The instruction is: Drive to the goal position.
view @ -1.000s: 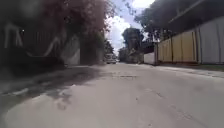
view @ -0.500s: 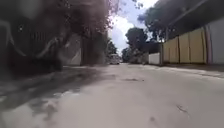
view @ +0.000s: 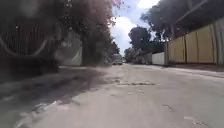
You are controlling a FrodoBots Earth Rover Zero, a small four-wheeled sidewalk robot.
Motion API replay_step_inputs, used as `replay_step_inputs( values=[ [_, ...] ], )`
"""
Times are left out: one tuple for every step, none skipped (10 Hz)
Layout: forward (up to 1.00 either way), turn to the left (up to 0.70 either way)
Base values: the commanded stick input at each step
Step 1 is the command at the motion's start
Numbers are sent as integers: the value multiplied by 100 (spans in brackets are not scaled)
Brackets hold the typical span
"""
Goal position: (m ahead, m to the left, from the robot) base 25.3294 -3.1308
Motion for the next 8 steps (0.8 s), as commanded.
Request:
replay_step_inputs(
  values=[
    [100,-2],
    [100,-2],
    [100,-2],
    [100,-2],
    [100,-3],
    [100,-3],
    [100,-3],
    [100,-2]
  ],
)
